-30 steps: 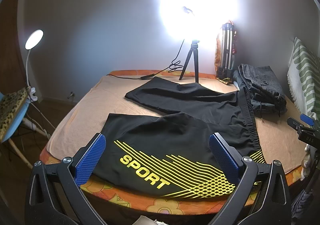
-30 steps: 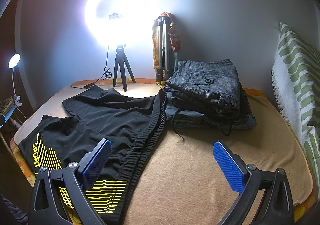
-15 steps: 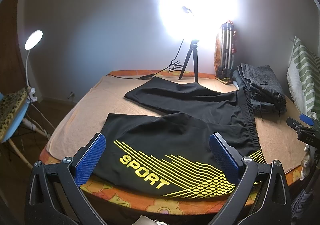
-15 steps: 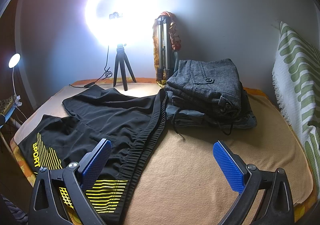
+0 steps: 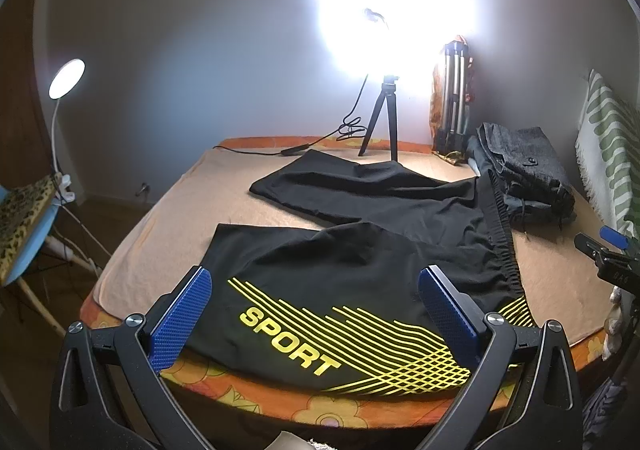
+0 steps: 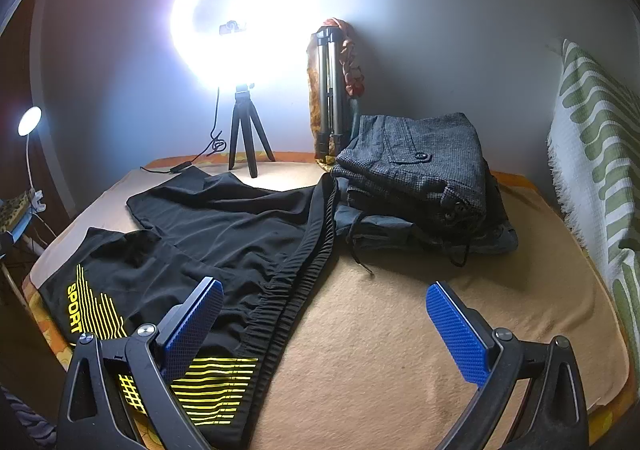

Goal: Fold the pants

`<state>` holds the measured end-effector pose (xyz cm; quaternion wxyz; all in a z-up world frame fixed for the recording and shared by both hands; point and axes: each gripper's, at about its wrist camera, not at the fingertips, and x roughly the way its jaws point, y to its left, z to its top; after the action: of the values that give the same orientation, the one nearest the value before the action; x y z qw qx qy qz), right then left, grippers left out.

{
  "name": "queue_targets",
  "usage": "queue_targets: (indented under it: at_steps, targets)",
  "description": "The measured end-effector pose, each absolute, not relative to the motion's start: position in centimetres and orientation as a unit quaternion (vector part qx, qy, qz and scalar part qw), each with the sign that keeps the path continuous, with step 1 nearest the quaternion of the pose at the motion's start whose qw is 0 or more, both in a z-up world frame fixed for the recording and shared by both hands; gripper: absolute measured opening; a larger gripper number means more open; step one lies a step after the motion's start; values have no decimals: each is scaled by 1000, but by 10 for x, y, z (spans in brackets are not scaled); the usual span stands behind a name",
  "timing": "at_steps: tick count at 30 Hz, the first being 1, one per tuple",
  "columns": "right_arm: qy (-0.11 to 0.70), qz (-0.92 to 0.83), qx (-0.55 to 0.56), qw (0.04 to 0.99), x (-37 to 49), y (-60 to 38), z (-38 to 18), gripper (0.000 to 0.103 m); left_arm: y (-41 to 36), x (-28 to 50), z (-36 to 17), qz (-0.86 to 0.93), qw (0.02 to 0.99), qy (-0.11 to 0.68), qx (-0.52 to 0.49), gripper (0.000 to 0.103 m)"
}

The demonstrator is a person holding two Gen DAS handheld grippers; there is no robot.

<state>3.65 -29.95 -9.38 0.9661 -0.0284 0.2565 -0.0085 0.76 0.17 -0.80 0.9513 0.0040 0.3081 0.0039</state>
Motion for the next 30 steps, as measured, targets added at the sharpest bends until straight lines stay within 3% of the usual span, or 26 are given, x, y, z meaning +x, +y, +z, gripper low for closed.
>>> queue_targets:
  at_steps: [14,30]
  targets:
    - [278,4,-2,961,48,-307,-99,102,-7,17,-20,-11,943,332,14,103]
    - [327,47,58,942,93,-315,-105,90,-23,27,-38,-71,927,367,8,102]
